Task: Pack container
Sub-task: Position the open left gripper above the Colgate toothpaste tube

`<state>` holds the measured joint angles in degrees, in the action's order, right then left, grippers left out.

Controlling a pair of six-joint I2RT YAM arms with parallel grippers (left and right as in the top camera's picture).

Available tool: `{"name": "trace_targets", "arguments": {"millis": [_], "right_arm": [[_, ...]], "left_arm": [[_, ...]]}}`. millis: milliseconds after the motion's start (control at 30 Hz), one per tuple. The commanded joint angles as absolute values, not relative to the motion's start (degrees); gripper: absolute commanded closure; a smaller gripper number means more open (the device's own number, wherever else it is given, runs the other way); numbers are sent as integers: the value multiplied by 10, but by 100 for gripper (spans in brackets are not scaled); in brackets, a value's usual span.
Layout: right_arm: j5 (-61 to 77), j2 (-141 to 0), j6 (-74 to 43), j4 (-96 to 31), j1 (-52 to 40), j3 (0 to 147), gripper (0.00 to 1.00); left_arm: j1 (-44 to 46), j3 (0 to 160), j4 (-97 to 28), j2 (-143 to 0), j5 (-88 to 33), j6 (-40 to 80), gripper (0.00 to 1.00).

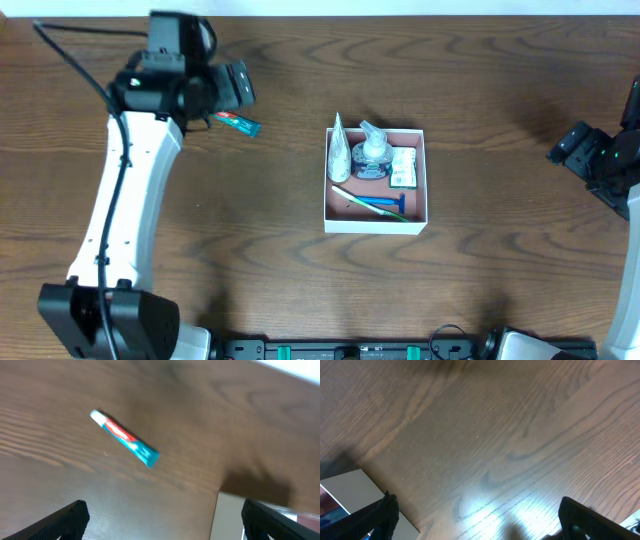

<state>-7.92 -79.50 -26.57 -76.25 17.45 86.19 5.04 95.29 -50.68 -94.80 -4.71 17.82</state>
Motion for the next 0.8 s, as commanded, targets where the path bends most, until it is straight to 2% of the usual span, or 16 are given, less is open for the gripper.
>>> {"name": "trace_targets", "arguments": {"millis": [0, 233, 600, 767], "right_arm": [[-81, -795, -272, -763, 178, 869, 1], [-81, -795, -272, -763, 178, 869, 1], [-81, -795, -272, -763, 178, 869, 1], [-81, -795, -272, -763, 178, 869, 1]], "left_arm": [[50, 1009, -533, -997, 0, 194, 2], [49, 1102, -588, -1120, 3, 243, 2], [20, 1107, -578, -1208, 7, 423, 2], [18, 1107, -568, -1243, 7, 436, 2]]}}
